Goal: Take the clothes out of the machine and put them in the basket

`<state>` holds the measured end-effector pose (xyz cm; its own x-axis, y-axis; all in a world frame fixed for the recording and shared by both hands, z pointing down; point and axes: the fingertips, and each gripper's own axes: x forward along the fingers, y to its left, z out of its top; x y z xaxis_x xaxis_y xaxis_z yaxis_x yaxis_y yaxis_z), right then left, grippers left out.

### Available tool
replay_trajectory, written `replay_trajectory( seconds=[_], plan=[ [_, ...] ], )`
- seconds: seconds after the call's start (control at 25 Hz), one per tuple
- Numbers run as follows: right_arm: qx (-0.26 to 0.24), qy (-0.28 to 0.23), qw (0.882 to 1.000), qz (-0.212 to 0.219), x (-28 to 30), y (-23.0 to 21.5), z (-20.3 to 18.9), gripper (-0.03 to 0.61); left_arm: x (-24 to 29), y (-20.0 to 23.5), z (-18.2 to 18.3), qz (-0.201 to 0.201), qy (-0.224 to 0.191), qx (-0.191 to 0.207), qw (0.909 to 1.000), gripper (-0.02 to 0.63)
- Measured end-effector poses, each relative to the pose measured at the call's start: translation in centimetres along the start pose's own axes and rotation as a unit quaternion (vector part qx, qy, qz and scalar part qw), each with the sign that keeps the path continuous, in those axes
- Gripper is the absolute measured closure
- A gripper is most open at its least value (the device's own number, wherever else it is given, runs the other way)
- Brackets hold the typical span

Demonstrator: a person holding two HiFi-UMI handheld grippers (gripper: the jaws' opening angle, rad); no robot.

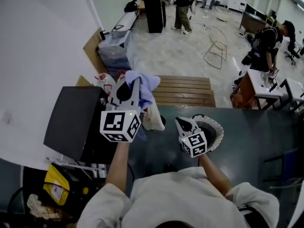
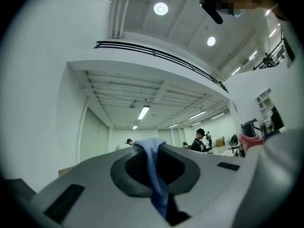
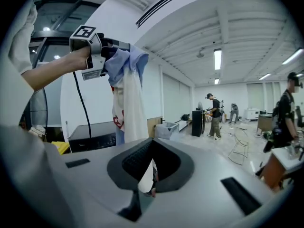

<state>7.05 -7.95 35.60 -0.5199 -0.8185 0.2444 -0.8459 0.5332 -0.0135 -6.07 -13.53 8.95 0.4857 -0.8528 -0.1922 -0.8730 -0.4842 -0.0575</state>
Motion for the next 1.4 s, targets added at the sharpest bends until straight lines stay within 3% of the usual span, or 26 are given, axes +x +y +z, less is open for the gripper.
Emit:
replay_trajectory(
  seconds=[0.16,0.36,0.68,0.88,1.12,1.4],
  plan=[
    [0.016,-0.001,0.998,-0.068,-3.4,-4.0,-0.6,0.557,3.9,-5.2,-0.1,-0.072,-0.005,-0.015,0.9973,0.581],
    [0.036,0.006,0.988,-0.150,-8.6,-8.7,-2.1,0.557,8.2,-12.5,-0.4,-0.158,-0.008,-0.035,0.9869,0.581],
    [0.072,0.022,0.959,-0.273,-16.5,-14.0,-5.9,0.557,13.2,-24.1,-2.3,-0.283,-0.008,-0.075,0.9562,0.581],
    [0.090,0.032,0.941,-0.326,-20.5,-16.0,-7.7,0.557,14.7,-29.5,-4.9,-0.329,0.012,-0.094,0.9395,0.581],
    [0.118,0.050,0.925,-0.358,-23.1,-16.8,-10.5,0.557,15.6,-33.8,-10.9,-0.357,0.065,-0.112,0.9251,0.581],
    [0.142,0.073,0.924,-0.346,-22.4,-17.0,-14.0,0.557,15.4,-37.3,-23.1,-0.381,0.146,-0.095,0.9081,0.580]
  ],
)
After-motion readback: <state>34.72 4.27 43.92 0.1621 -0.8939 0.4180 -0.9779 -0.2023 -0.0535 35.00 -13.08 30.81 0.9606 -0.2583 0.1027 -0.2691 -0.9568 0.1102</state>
